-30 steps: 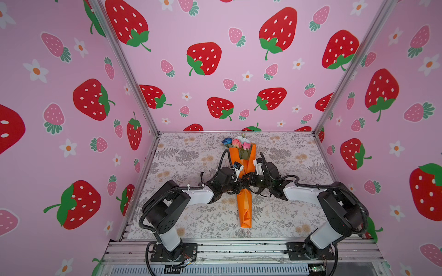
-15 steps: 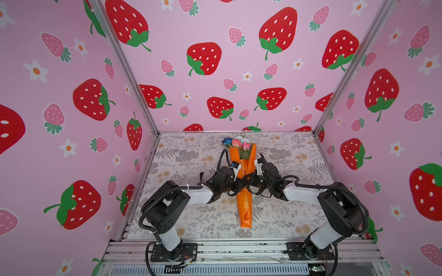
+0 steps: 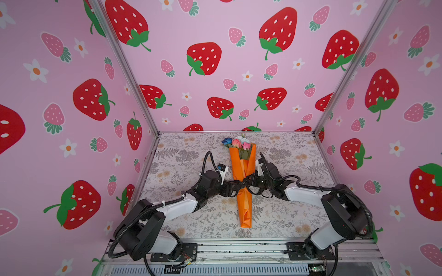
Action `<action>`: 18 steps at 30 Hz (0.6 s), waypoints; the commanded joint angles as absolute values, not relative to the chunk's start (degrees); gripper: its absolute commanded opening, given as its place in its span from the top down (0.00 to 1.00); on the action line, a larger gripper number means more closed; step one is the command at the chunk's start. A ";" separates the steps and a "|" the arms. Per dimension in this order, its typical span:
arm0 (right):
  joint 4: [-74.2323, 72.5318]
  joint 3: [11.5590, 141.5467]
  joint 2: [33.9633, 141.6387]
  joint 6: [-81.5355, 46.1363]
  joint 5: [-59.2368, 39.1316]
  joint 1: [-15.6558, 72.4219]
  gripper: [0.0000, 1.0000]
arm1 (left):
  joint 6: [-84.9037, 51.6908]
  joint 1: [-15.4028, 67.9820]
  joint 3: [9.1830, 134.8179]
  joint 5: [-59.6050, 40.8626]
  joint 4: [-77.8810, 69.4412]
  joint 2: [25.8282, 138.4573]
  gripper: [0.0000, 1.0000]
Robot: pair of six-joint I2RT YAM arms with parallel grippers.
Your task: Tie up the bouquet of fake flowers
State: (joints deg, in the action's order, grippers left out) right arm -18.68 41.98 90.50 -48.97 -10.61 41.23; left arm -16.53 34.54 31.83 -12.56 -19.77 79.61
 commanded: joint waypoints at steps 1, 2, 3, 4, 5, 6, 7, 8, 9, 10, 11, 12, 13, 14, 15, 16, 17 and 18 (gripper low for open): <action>-17.92 43.68 89.11 -47.63 -9.17 41.31 1.00 | -13.16 33.85 30.44 -16.44 -17.18 79.38 0.30; -17.93 43.77 88.97 -47.55 -8.97 41.31 1.00 | -12.52 33.84 30.45 -17.38 -17.47 79.94 0.30; -17.93 43.90 88.95 -47.48 -8.82 41.31 1.00 | -11.96 33.79 30.79 -18.02 -17.42 80.67 0.30; -17.89 44.02 89.03 -47.35 -8.87 41.31 1.00 | -11.61 33.81 31.17 -18.62 -17.60 81.50 0.30; -17.90 44.21 89.17 -47.31 -8.89 41.31 1.00 | -11.31 33.78 31.64 -19.17 -18.04 82.62 0.30; -17.93 44.33 89.36 -47.25 -8.96 41.31 1.00 | -11.08 33.79 32.40 -19.52 -18.50 83.81 0.30; -17.93 44.39 89.43 -47.30 -9.03 41.31 1.00 | -10.92 33.79 33.07 -20.02 -18.54 84.74 0.30; -17.93 44.47 89.54 -47.31 -9.17 41.31 1.00 | -10.65 33.75 33.91 -20.94 -18.63 85.91 0.30; -17.93 44.48 89.56 -47.37 -9.14 41.28 1.00 | -10.43 33.75 34.62 -21.56 -18.72 86.94 0.31; -18.01 44.43 89.56 -47.44 -9.25 41.30 1.00 | -10.29 33.75 35.23 -21.76 -18.81 87.74 0.31; -18.10 44.47 89.56 -47.46 -9.34 41.31 1.00 | -10.25 33.75 35.81 -21.94 -18.96 88.67 0.32; -18.19 44.43 89.56 -47.46 -9.49 41.31 1.00 | -10.16 33.73 36.33 -22.25 -19.16 89.41 0.34; -18.28 44.39 89.48 -47.38 -9.54 41.30 1.00 | -10.16 33.75 36.71 -22.51 -19.25 89.85 0.36; -18.29 44.38 89.41 -47.30 -9.56 41.31 1.00 | -10.32 33.75 37.14 -22.71 -19.34 90.25 0.40; -18.28 44.38 89.35 -47.33 -9.42 41.29 1.00 | -10.50 33.75 37.39 -22.77 -19.52 90.50 0.45; -18.28 44.41 89.27 -47.16 -9.37 41.31 1.00 | -10.82 33.75 37.44 -22.71 -19.75 90.56 0.52; -18.29 44.39 89.17 -47.12 -9.32 41.35 1.00 | -11.01 33.75 37.36 -22.59 -19.87 90.47 0.59; -18.28 44.35 89.08 -47.04 -9.24 41.31 1.00 | -11.18 33.75 37.28 -22.29 -19.78 90.28 0.65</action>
State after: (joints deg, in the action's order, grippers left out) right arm -18.31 43.13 90.50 -47.77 -9.87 41.23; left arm -11.46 33.95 35.48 -21.04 -18.63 90.48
